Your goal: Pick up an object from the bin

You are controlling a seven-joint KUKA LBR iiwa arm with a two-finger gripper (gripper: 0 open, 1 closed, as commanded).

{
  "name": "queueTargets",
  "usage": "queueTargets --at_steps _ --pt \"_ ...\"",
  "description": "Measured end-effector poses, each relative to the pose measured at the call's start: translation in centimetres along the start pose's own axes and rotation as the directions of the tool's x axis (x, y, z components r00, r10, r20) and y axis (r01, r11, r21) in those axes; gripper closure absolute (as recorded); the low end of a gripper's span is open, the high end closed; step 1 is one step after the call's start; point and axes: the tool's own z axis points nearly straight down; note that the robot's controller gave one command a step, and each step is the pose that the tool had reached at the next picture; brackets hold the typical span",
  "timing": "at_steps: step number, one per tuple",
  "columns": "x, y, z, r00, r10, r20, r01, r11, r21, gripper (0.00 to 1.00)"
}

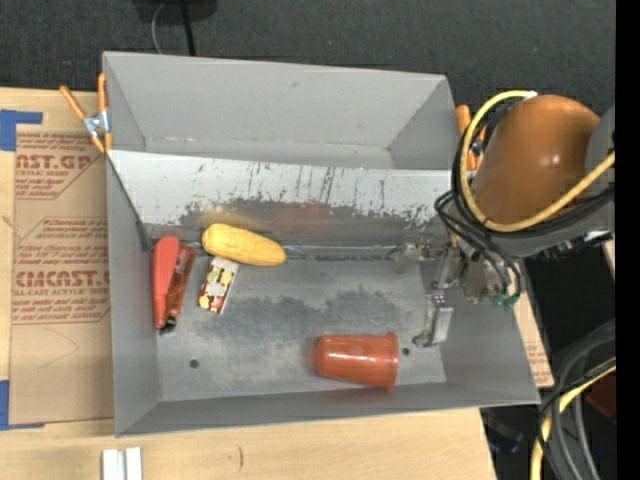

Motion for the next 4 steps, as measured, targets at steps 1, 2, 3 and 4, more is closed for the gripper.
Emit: queueTargets --at_steps 1,2,3,4 --pt "-0.1 0.0 -0.5 1.0 -0.001 0.008 0.001 1.0 0.001 0.0" --pt "0.0 3.9 2.4 0.999 -0.053 0.009 0.053 0.999 0.002 0.0" --pt "0.7 6.4 8.1 1.0 -0.029 0.013 0.029 1.0 -0.001 0.0" --pt "1.2 -1.5 15.4 0.883 -0.47 0.01 0.469 0.883 0.006 1.0"
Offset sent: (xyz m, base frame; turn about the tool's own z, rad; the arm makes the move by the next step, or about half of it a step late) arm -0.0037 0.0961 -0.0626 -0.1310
